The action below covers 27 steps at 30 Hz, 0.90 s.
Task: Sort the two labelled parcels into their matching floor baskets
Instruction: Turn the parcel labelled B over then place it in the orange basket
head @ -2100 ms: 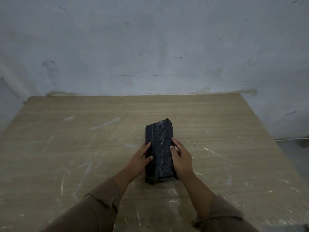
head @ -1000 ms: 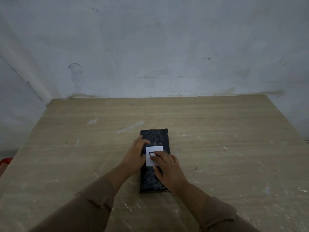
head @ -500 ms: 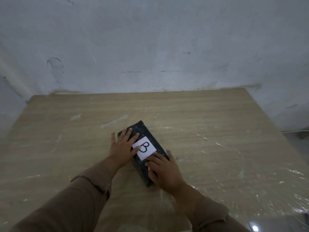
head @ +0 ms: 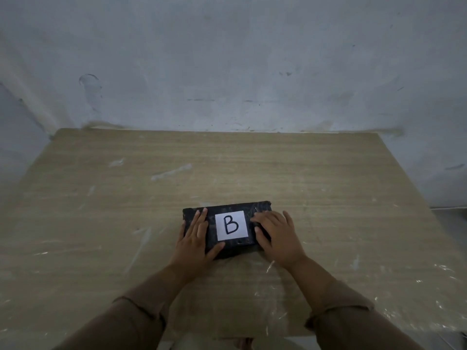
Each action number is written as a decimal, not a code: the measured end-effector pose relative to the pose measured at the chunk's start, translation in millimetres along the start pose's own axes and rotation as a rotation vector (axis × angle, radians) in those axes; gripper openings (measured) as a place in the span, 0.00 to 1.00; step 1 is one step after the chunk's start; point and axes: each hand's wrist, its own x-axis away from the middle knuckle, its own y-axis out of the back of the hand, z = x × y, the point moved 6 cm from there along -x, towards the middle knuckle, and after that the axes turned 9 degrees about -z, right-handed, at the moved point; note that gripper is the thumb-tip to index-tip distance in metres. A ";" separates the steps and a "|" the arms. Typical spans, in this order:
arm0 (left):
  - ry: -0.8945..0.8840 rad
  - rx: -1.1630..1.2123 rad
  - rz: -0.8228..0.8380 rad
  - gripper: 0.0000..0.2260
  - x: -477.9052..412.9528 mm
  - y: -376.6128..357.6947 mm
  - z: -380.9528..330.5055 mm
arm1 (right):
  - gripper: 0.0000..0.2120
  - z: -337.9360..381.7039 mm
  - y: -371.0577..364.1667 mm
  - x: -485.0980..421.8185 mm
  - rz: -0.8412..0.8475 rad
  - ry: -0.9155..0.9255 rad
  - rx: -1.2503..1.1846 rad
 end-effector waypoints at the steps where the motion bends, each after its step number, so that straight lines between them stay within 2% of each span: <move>1: -0.014 0.010 0.005 0.49 -1.5 1.1 1.9 | 0.13 0.2 2.0 -6.0 -0.040 -0.011 -0.020; 3: -0.043 0.008 0.030 0.49 -4.2 2.8 4.1 | 0.17 -2.9 0.9 -16.3 -0.048 -0.062 -0.016; 7: -0.050 0.015 0.050 0.49 -4.4 6.6 2.9 | 0.25 -18.7 -25.3 -14.6 0.154 -0.213 0.050; 9: -0.022 0.045 -0.005 0.46 -1.6 9.0 2.7 | 0.26 -23.7 -30.3 -7.4 0.148 -0.248 0.025; 12: 0.220 0.173 -0.212 0.35 -0.4 16.4 16.3 | 0.25 -27.0 -30.6 -3.3 0.108 -0.251 -0.003; 14: 0.465 0.300 -0.240 0.39 -1.0 15.8 31.7 | 0.25 -26.8 -29.0 -3.8 0.082 -0.240 -0.049; 16: 0.609 0.458 -0.167 0.44 -5.0 9.1 41.5 | 0.24 -25.6 -27.0 -5.0 0.058 -0.226 -0.121; 18: 0.619 0.544 -0.054 0.42 -12.1 2.7 40.6 | 0.23 -25.7 -24.9 -6.0 0.044 -0.224 -0.181; 19: 0.619 0.596 -0.032 0.38 -14.3 0.6 38.6 | 0.23 -26.0 -24.2 -5.9 0.037 -0.226 -0.194; 22: 0.619 0.762 -0.142 0.20 -18.2 6.0 31.1 | 0.22 -27.7 -21.9 -5.1 0.012 -0.233 -0.199; 23: 0.596 0.783 -0.185 0.18 -19.4 10.5 28.0 | 0.22 -28.7 -21.3 -4.7 0.003 -0.237 -0.201; 27: 0.585 0.906 -0.221 0.29 -25.3 21.7 20.9 | 0.22 -32.1 -19.2 -3.1 -0.023 -0.249 -0.210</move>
